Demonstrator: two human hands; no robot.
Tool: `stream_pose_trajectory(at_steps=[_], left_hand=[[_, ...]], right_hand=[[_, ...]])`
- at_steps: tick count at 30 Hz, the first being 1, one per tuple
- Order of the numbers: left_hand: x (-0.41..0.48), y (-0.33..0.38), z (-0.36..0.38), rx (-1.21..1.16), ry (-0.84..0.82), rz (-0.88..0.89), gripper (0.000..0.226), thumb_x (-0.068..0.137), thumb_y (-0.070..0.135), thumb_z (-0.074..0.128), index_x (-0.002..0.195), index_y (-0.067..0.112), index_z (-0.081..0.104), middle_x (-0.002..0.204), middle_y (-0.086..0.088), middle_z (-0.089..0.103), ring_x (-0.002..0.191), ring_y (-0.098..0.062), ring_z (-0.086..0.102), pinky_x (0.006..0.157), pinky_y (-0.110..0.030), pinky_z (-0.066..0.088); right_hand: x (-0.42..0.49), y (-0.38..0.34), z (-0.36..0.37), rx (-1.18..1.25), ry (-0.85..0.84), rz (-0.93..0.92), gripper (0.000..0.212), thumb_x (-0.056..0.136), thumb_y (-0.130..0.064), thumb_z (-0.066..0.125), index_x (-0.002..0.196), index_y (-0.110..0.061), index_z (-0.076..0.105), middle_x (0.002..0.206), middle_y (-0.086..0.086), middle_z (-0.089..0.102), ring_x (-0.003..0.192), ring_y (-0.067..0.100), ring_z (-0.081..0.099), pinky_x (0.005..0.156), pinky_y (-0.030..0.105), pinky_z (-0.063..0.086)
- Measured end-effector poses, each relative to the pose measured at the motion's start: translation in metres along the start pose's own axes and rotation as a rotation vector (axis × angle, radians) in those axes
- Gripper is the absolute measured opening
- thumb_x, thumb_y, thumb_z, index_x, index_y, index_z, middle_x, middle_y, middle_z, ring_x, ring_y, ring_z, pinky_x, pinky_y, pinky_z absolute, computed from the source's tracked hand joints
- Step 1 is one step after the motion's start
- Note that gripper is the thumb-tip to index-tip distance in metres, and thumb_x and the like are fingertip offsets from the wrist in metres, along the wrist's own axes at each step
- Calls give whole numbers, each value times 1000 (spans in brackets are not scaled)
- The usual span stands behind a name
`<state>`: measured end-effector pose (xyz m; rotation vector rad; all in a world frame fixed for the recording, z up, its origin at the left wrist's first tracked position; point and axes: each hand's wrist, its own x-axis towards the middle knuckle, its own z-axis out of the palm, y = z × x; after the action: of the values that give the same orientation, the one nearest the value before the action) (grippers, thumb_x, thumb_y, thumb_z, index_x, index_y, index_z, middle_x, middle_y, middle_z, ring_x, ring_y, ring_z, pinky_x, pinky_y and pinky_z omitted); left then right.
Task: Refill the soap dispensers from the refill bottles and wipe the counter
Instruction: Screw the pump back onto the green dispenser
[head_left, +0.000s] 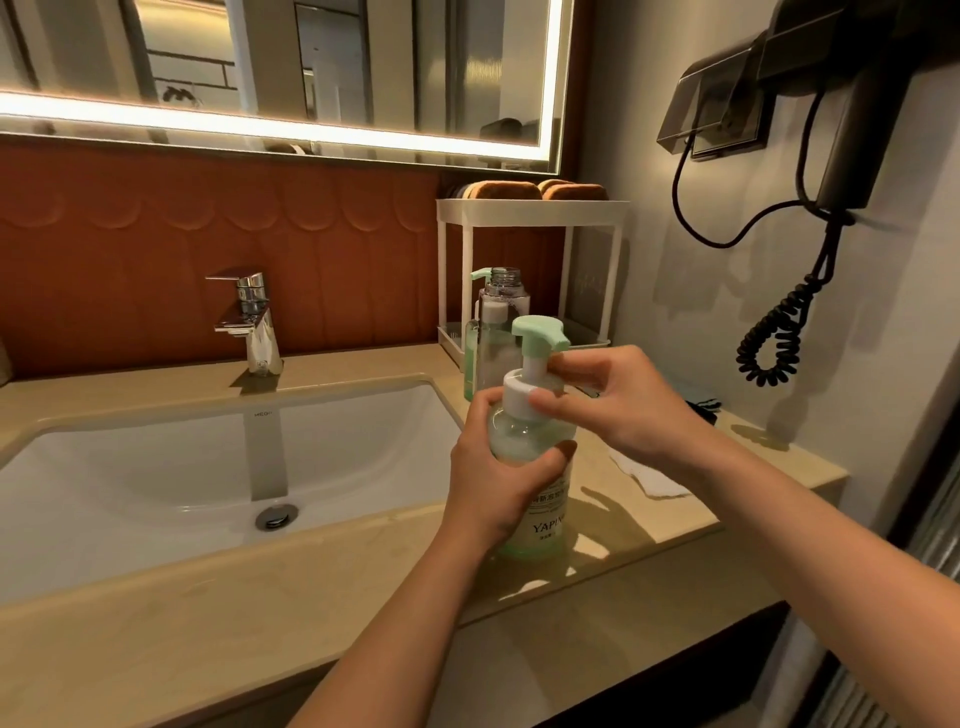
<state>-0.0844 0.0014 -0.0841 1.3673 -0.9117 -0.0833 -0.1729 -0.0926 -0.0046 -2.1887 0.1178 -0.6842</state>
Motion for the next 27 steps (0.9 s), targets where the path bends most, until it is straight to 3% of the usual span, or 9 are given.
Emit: stream_pose_trajectory(at_steps=[2,5,8,12,16,20,22,24,27], left_hand=[[0,0,-1,7,-8,-5,55,59,33,72,107,32,46,97,12,60,88,-7,62,78,-27,54],[1,0,-2,15,-27,-2,50,58,32,71,99,38,44,93,13,60,84,0,61,73,-19,52],[6,0,-7,-17,-77,-36,52,60,25,72,103,36,45,95,12,60,88,-5,61,72,-18,50],[9,-2,-16,-27,-165,-52,59,59,29,71,112,30,46,99,8,61,96,-10,61,80,-25,52],[5,1,-10,11,-114,-17,75,63,17,76,119,48,37,109,16,58,105,-6,58,88,-23,49],[-1,8,0,62,-4,-36,74,66,18,80,120,43,34,101,25,53,103,-3,54,88,-24,45],[-2,5,-2,44,-14,-46,71,63,22,82,112,48,37,102,22,56,104,-6,56,87,-25,46],[-1,5,-10,17,-83,-59,70,62,19,81,107,51,39,108,15,58,104,-8,57,89,-30,48],[3,8,-21,-6,-233,-86,60,71,9,76,108,39,40,106,10,57,99,-7,57,84,-24,49]], right_hand=[[8,-2,-2,-6,27,1,48,62,-40,76,105,-19,68,105,-5,68,99,5,59,82,21,47],[23,-4,8,-1,-63,57,42,62,-37,81,95,-26,57,93,-10,61,89,3,56,74,19,46],[33,1,23,144,-136,117,55,55,-42,82,102,-28,56,103,3,60,96,16,60,81,28,51],[30,1,26,233,-198,93,41,75,-21,75,113,-28,61,116,4,61,105,15,59,86,24,50],[23,-4,38,194,64,143,11,76,-19,74,84,-16,67,91,1,68,91,13,63,76,25,50],[22,-9,52,86,293,203,14,79,-29,70,75,-22,59,79,-6,62,78,7,58,64,21,42],[22,-12,45,129,177,239,16,81,-36,67,83,-22,59,85,-6,62,83,8,58,68,23,42],[22,-13,30,153,-75,206,24,82,-36,66,100,-22,60,95,-6,63,92,9,59,72,20,44],[21,-12,12,102,-331,110,40,80,-27,68,116,-37,53,110,-17,56,101,2,56,76,12,45]])
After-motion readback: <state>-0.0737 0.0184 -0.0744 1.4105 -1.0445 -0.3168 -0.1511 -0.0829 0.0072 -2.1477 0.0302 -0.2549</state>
